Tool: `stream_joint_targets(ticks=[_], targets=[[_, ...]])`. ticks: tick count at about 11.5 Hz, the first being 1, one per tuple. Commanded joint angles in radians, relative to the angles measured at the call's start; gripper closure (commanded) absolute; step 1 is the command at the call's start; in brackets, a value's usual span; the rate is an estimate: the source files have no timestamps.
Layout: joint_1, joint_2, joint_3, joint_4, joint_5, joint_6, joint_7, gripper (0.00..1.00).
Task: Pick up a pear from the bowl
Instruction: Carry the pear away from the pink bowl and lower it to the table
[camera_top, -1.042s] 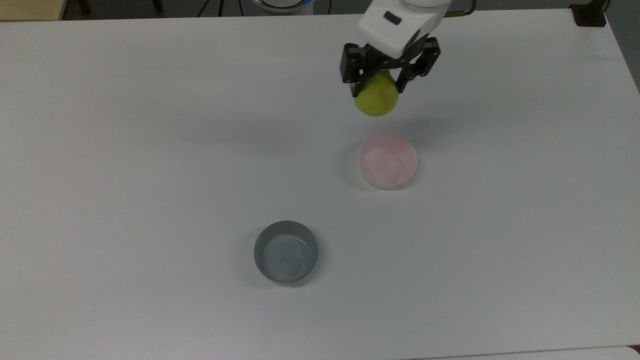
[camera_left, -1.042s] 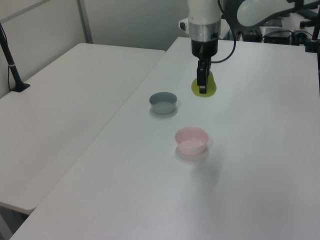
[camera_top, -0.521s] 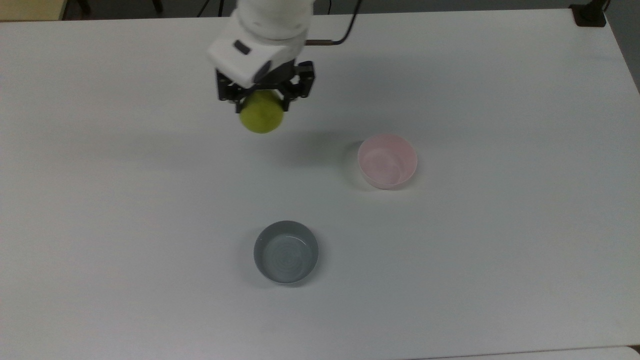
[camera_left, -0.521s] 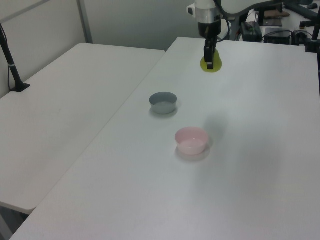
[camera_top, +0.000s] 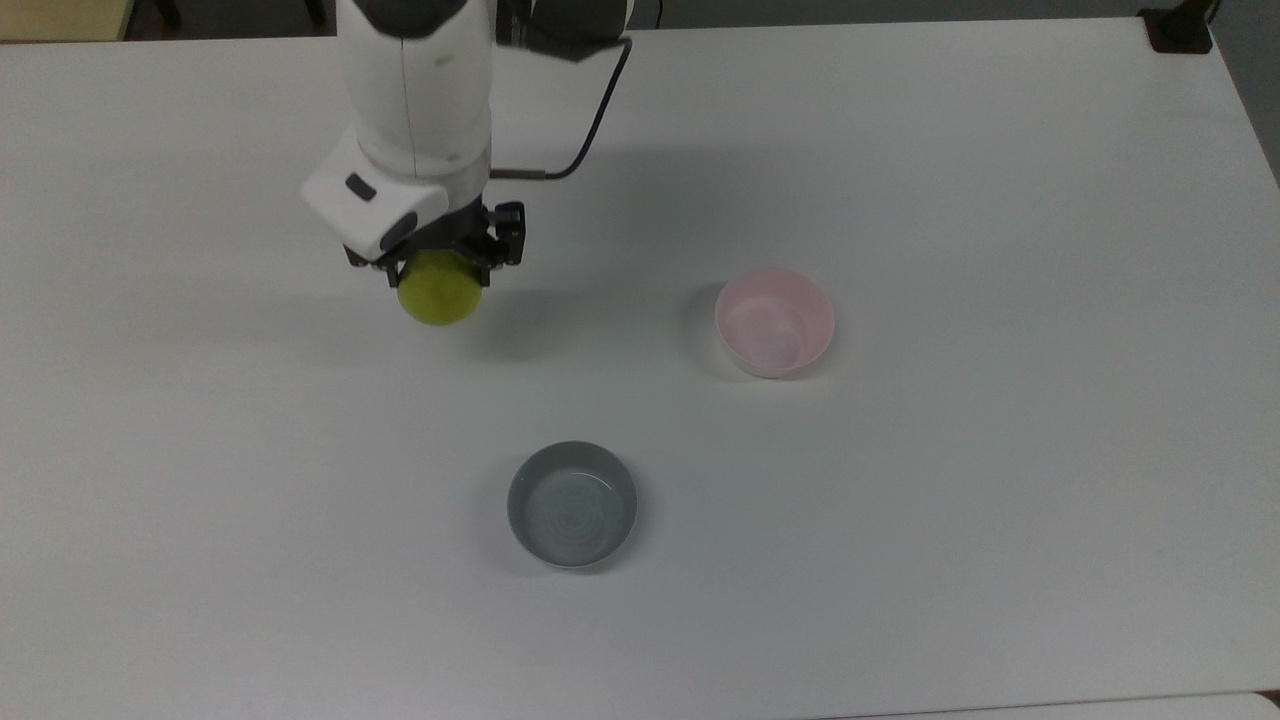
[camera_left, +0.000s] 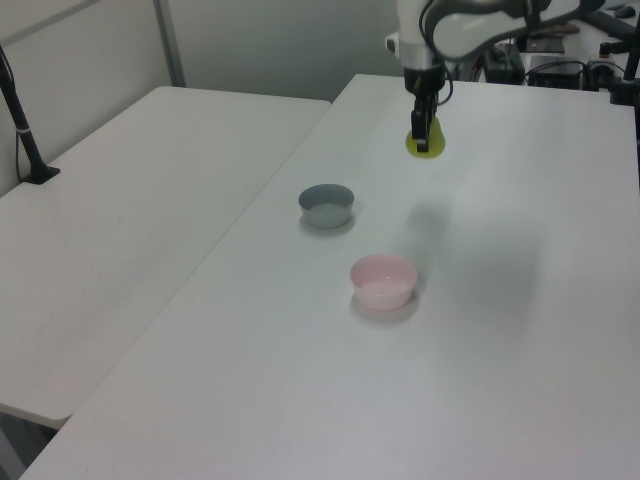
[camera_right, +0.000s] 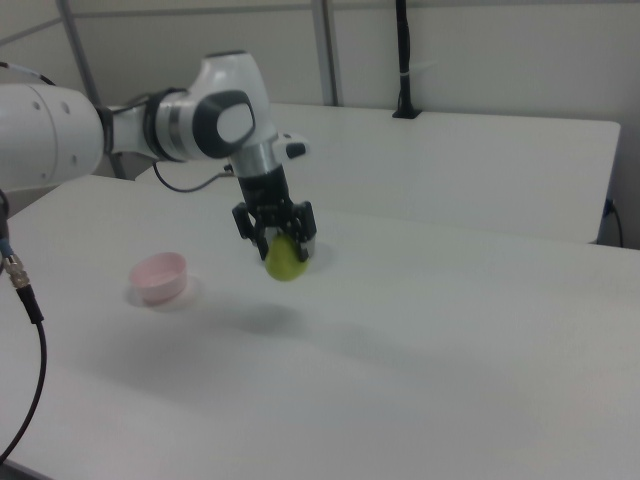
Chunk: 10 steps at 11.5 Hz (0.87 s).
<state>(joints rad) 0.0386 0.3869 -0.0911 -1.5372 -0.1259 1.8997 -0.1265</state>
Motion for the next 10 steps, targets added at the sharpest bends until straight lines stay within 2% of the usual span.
stream_joint_targets(ticks=[1, 8, 10], targets=[[-0.003, 0.05, -0.009, -0.032, 0.011, 0.1, -0.007, 0.54], [-0.003, 0.153, -0.009, -0.03, 0.011, 0.225, -0.001, 0.53], [-0.003, 0.155, -0.009, -0.032, 0.008, 0.225, -0.001, 0.45]])
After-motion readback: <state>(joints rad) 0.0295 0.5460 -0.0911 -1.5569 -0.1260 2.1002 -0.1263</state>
